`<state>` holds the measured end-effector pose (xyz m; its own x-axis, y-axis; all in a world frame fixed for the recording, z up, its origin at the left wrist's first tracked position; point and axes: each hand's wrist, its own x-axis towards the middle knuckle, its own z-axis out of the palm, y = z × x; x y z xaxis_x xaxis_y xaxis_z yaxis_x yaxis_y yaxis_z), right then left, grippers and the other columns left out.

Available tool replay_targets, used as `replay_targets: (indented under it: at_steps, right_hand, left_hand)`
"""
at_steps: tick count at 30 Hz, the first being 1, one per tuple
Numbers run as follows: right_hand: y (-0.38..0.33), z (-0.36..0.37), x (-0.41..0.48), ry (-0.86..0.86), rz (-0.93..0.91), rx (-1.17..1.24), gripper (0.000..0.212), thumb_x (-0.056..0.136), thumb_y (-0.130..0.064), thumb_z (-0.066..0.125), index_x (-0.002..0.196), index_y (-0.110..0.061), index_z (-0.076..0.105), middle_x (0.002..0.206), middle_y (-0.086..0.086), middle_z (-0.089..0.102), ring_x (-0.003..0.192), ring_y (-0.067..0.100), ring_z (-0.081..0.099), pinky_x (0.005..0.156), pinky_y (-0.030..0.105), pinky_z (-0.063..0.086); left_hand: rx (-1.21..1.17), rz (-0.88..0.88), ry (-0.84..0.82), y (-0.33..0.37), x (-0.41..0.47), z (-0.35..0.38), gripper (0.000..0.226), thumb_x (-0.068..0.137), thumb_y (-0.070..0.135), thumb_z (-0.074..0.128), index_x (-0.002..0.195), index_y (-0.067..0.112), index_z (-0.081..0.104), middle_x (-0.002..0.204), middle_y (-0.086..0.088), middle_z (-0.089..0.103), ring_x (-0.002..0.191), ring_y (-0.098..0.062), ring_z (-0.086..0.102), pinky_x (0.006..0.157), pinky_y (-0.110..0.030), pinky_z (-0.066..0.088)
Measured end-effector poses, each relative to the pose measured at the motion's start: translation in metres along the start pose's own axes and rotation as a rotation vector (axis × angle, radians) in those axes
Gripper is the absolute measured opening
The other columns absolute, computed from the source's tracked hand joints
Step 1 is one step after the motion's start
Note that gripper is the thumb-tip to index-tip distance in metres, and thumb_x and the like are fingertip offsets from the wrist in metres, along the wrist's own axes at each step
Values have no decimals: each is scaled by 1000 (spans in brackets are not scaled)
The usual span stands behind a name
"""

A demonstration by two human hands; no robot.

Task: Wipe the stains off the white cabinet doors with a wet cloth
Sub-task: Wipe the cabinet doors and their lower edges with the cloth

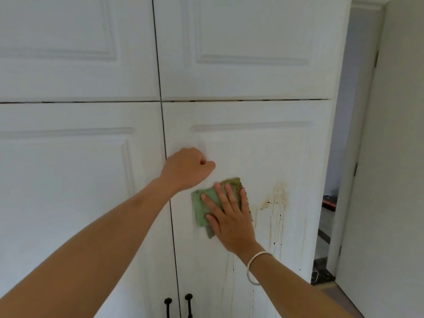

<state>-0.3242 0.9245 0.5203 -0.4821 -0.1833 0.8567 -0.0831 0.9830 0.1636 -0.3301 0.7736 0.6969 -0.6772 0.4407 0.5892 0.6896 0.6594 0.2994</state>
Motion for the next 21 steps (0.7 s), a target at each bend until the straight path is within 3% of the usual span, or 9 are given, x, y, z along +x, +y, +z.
replay_targets:
  at_steps: [3,5,12,18,21]
  right_hand:
    - [17,-24,40,98,325,44,53,103,-44,20,153,-31,11,162,9,4,150,29,1,117,59,9]
    - [37,-31,52,147,439,73,54,102,-43,18,154,-28,11,161,13,5,150,30,0,118,59,6]
    - [70,-8,3,191,379,32,54,102,-40,22,154,-27,14,160,18,10,149,35,4,117,60,6]
    - [72,18,-103,-32,365,55,57,103,-43,16,155,-28,-2,162,15,-3,148,38,3,112,63,18]
    - [78,7,-98,-66,366,58,56,103,-44,15,155,-28,-2,162,14,-6,148,38,2,112,62,18]
  left_hand:
    - [-57,24,47,14,7,7,44,84,26,52,47,17,29,43,3,27,43,-16,26,47,-26,26]
    - [-7,47,-6,20,8,18,44,84,27,52,47,17,30,42,2,28,42,-15,26,46,-26,26]
    - [289,182,-131,35,15,56,44,82,32,51,46,16,32,43,2,32,43,-16,31,46,-25,30]
    - [328,118,-134,41,17,55,41,81,31,51,49,15,30,45,0,31,44,-19,30,48,-26,29]
    - [340,87,-130,43,16,55,41,81,33,51,50,15,31,45,0,32,44,-19,32,47,-26,29]
